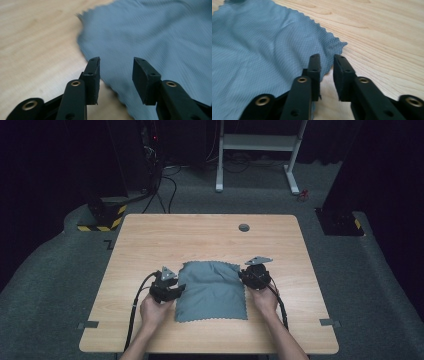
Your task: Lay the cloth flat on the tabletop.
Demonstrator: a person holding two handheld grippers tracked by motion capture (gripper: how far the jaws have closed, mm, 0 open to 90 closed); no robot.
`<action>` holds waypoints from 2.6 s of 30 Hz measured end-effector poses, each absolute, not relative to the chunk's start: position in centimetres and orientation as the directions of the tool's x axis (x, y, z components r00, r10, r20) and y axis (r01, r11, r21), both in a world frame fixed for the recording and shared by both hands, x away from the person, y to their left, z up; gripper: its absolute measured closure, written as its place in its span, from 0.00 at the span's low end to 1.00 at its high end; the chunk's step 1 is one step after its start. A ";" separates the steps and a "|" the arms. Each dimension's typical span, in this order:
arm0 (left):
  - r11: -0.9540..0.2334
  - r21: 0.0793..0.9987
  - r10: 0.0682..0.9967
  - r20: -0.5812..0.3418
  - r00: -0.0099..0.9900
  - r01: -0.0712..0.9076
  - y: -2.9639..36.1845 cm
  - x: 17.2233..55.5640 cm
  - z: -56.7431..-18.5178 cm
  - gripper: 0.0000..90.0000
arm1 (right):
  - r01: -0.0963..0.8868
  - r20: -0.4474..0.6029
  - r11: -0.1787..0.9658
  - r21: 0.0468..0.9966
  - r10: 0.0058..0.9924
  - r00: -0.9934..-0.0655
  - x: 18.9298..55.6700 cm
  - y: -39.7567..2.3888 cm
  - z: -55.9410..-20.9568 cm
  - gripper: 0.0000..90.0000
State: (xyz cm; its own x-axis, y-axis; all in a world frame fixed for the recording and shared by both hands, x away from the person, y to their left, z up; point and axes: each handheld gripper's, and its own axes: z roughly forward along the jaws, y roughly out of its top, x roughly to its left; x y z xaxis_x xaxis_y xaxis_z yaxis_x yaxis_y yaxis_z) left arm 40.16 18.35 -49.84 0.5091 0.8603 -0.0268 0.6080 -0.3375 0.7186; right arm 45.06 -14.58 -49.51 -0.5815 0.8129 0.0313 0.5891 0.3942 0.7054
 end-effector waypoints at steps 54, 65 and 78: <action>-0.467 0.680 0.819 0.093 0.566 0.565 15.5 46.8 -50.2 0.71 | 0.559 -0.066 0.465 0.687 0.805 -0.589 47.9 -12.7 -50.1 0.91; -0.361 0.674 0.872 -0.001 0.489 0.645 16.8 48.1 -51.3 0.62 | 0.640 -0.028 0.382 0.666 0.871 -0.491 49.9 -14.0 -51.2 0.81; -0.445 0.697 0.786 0.003 0.618 0.563 15.7 42.7 -50.8 0.57 | 0.533 0.001 0.462 0.709 0.755 -0.655 42.2 -13.7 -50.6 0.77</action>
State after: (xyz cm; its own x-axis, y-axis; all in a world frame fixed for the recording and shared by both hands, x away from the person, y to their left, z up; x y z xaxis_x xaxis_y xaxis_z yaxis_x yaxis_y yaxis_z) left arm 42.74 15.68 -50.76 0.6179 0.7862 0.0034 0.5626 -0.4453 0.6966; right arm 42.21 -13.65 -50.60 -0.6554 0.7553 0.0008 0.5333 0.4620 0.7086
